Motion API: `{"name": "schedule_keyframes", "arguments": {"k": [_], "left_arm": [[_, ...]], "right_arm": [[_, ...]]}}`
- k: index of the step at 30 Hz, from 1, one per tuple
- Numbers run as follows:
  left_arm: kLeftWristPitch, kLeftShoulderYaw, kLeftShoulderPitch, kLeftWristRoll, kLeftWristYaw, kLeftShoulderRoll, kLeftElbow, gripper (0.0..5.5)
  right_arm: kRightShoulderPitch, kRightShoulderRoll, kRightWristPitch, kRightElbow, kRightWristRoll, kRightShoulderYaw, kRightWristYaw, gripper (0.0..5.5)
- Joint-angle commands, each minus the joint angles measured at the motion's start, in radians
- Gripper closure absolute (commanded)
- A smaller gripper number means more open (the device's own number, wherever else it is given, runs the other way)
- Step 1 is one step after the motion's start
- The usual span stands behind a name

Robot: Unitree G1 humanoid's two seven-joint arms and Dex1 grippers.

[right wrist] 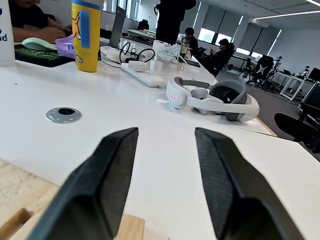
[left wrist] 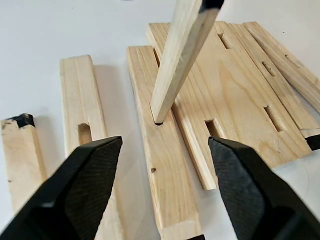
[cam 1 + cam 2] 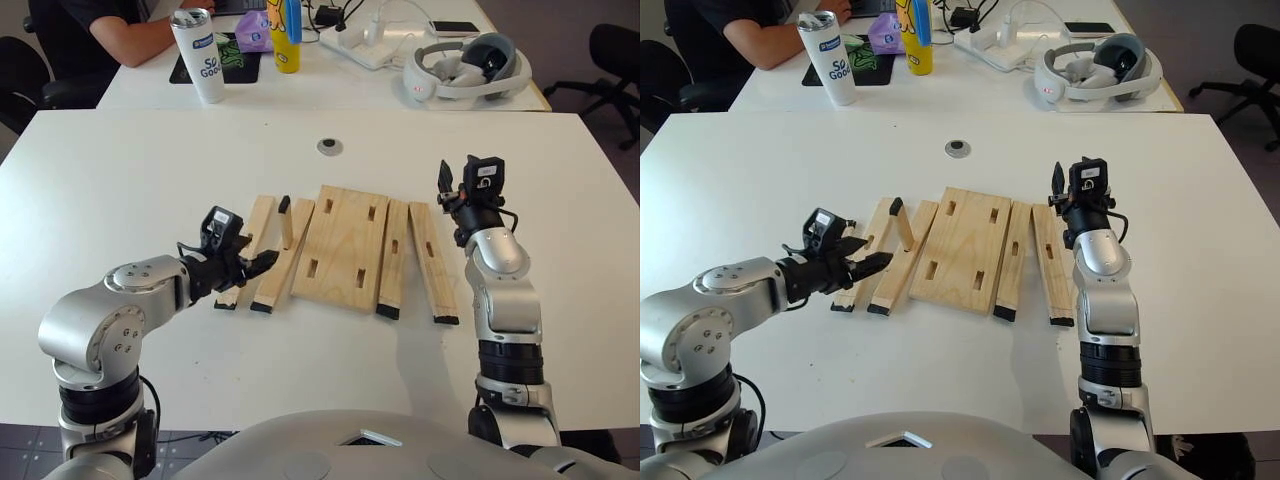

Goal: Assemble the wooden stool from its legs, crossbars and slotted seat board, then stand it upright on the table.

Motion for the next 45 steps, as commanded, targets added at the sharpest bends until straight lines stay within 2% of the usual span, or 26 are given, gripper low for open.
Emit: {"name": "schedule_keyframes", "arguments": {"k": [1,10,28,37,45], "left_arm": [[-0.040,-0.063,0.055,0.057,0.074,-0.052,0.003,2.30],[-0.119,-0.172,0.096,0.163,0.176,-0.096,0.017,2.30],[-0.160,-0.241,0.108,0.240,0.171,-0.098,0.117,2.30],[-0.194,-0.248,0.064,0.247,0.158,-0.113,0.118,3.46],[-0.266,-0.207,0.000,0.257,0.166,-0.140,0.129,3.46]], "right_arm": [[-0.043,-0.002,0.012,0.018,0.006,0.034,0.029,3.40],[-0.079,-0.007,0.015,0.047,0.010,0.059,0.067,3.40],[-0.078,0.005,0.052,0.023,0.013,0.079,0.084,3.40],[-0.082,0.006,0.055,0.031,0.015,0.080,0.085,3.40],[-0.096,0.006,0.051,0.048,0.027,0.071,0.086,3.40]]}}
